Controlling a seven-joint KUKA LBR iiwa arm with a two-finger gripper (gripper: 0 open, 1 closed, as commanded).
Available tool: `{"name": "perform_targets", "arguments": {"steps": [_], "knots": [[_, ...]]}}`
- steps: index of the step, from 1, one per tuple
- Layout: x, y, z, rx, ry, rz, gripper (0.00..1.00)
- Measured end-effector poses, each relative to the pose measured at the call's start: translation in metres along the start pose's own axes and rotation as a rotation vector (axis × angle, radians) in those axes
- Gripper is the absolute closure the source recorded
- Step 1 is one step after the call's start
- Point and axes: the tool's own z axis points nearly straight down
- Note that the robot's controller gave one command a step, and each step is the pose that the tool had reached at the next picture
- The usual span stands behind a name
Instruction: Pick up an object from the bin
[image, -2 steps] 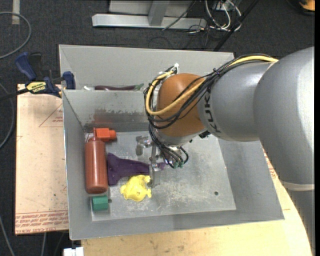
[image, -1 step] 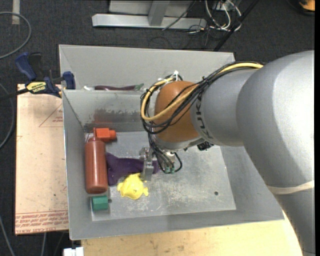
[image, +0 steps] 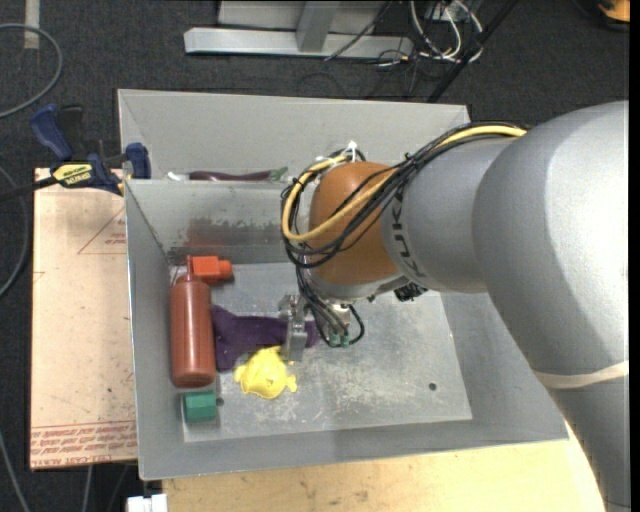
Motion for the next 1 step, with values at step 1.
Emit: {"name": "perform_targets", "arguments": {"steps": [1], "knots": [[0.0015,0.0059,-0.1883,-0.003,-0.007,0.007,1.0]]}}
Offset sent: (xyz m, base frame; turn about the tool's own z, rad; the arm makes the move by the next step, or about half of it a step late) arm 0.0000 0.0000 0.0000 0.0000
